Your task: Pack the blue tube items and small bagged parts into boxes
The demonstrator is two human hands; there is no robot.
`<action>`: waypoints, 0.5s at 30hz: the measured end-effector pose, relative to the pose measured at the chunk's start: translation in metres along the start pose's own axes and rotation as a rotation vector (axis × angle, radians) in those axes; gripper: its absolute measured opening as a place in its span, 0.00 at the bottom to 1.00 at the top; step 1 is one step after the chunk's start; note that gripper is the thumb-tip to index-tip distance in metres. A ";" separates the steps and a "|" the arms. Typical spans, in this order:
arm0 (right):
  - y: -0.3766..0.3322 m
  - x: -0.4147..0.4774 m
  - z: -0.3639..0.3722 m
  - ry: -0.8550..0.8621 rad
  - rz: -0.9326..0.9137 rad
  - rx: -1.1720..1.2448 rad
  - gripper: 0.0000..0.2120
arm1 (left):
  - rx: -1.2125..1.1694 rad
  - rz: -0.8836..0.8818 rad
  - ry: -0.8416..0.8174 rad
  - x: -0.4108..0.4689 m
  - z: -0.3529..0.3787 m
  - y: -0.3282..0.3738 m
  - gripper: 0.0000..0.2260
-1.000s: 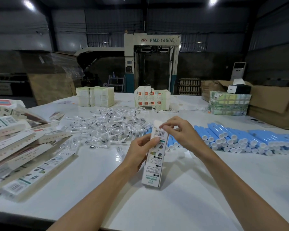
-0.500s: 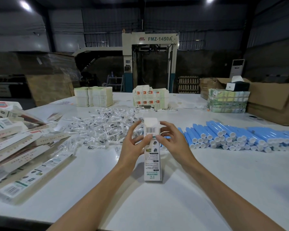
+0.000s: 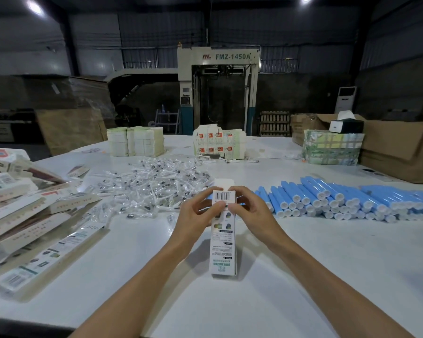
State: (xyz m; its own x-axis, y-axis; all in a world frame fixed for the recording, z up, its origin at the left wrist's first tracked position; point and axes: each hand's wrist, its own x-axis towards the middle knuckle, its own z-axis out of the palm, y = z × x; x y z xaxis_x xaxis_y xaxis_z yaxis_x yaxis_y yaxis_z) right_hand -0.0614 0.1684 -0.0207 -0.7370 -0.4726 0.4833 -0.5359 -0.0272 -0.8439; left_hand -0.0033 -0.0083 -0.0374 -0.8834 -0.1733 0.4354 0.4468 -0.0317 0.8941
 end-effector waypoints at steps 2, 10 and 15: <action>0.001 0.000 -0.001 -0.023 -0.006 -0.010 0.11 | 0.018 0.001 -0.014 0.000 -0.001 0.000 0.16; 0.004 -0.001 -0.004 0.147 0.006 0.143 0.07 | 0.015 -0.029 -0.056 -0.002 0.000 -0.001 0.14; 0.012 0.007 -0.016 0.121 0.089 0.174 0.05 | 0.021 -0.035 -0.137 -0.003 0.001 -0.002 0.16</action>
State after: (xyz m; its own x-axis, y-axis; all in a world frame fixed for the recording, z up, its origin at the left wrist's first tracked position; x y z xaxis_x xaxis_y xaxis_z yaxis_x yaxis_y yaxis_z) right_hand -0.0795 0.1783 -0.0236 -0.8279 -0.3706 0.4211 -0.3955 -0.1467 -0.9067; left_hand -0.0016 -0.0065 -0.0401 -0.9101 -0.0359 0.4128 0.4135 -0.0141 0.9104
